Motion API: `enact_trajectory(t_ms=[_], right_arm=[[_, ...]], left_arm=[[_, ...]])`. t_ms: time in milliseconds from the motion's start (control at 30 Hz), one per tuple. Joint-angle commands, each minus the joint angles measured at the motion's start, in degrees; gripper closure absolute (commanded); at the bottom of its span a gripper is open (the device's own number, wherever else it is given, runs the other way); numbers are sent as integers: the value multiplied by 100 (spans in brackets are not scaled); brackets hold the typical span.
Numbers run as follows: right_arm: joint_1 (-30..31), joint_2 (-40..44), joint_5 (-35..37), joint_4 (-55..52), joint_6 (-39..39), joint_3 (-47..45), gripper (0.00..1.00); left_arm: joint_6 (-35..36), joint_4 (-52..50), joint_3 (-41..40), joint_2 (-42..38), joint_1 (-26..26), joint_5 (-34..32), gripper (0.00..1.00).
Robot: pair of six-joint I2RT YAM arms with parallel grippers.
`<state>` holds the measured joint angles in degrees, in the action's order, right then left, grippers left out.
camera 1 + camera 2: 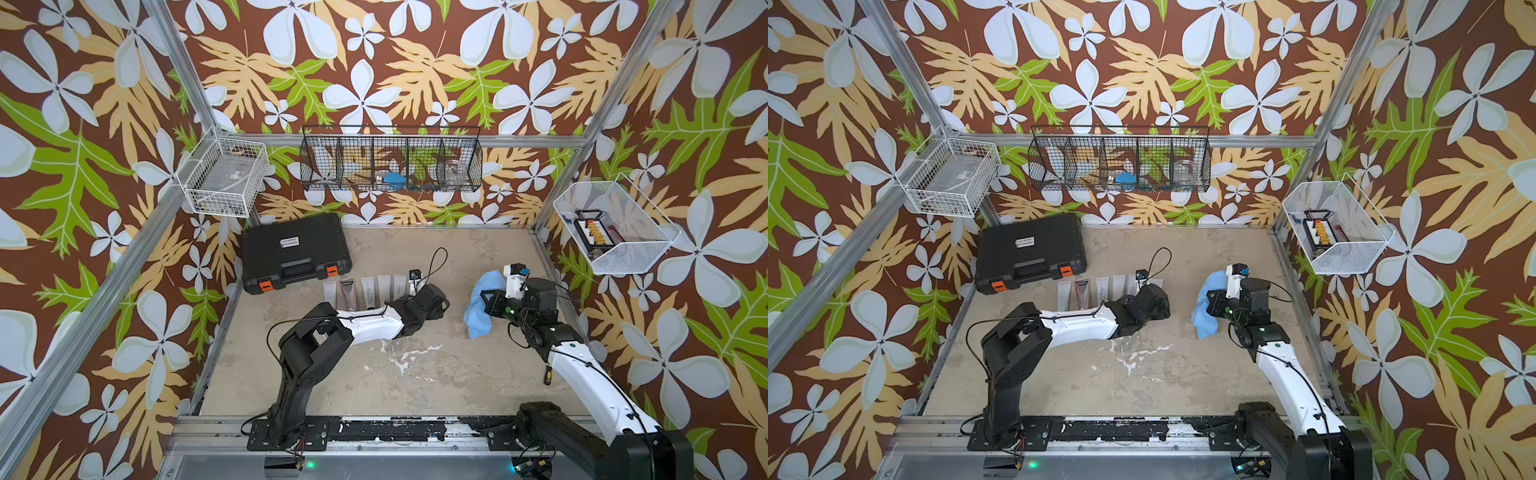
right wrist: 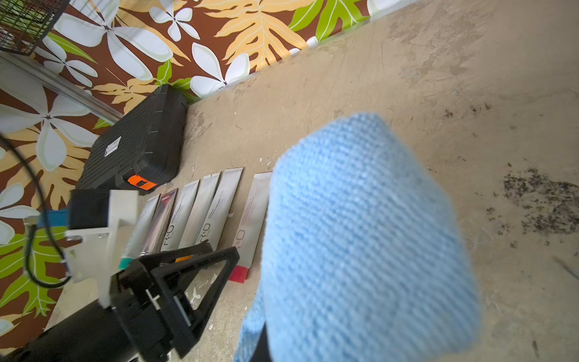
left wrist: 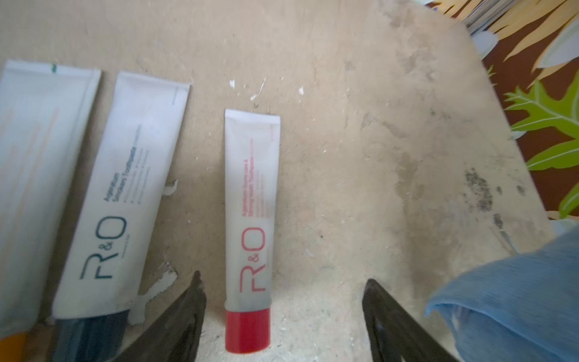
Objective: Wipe the surface of the toothpaste tube
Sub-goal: Move the toothpaste to the center of the board, then place the cleaning item at the center of the board.
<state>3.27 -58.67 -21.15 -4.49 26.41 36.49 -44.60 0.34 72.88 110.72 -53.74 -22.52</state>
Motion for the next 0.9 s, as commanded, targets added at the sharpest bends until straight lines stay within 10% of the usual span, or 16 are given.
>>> enact_trajectory(t_ms=[0, 867], right_arm=[[-2, -83, 26, 242, -9, 118, 100], [-133, -2741, 2072, 703, -632, 1317, 100]], left_arm=[[412, -174, 5, -354, 2, -253, 19], [2179, 517, -2356, -4006, 1019, -982, 16]])
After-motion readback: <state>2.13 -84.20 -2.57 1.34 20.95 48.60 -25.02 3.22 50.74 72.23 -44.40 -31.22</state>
